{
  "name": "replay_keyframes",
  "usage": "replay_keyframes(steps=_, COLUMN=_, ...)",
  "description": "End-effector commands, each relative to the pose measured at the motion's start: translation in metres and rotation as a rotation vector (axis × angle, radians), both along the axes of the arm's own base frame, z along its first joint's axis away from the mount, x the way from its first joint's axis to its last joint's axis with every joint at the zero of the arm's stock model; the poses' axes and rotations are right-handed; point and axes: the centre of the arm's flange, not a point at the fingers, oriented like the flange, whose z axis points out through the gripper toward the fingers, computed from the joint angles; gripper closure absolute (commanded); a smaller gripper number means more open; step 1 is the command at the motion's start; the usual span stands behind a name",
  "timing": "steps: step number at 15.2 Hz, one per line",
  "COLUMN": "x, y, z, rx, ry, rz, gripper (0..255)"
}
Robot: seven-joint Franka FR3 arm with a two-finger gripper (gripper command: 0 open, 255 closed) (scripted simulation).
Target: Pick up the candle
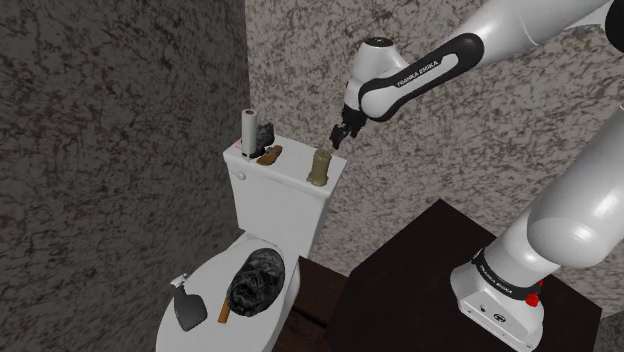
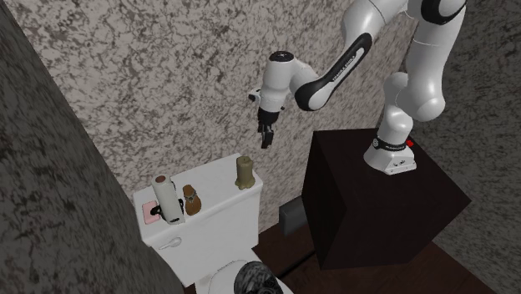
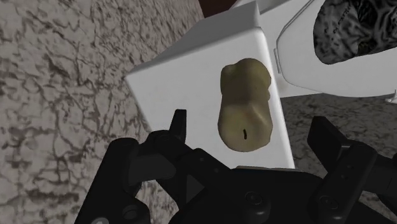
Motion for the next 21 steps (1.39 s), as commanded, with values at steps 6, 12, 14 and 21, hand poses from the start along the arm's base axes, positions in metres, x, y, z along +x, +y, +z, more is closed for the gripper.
replay_keyframes(steps=6, x=0.054, y=0.014, z=-0.078, rx=-0.007, ry=-0.002, rz=0.012, gripper=0)
replay_keyframes(steps=12, x=0.056, y=0.014, z=-0.107, rx=-0.007, ry=-0.002, rz=0.013, gripper=0)
replay_keyframes(steps=14, x=0.056, y=0.014, z=-0.121, rx=-0.007, ry=-0.002, rz=0.013, gripper=0)
replay_keyframes(steps=21, x=0.057, y=0.014, z=-0.121, rx=-0.007, ry=-0.002, rz=0.013, gripper=255)
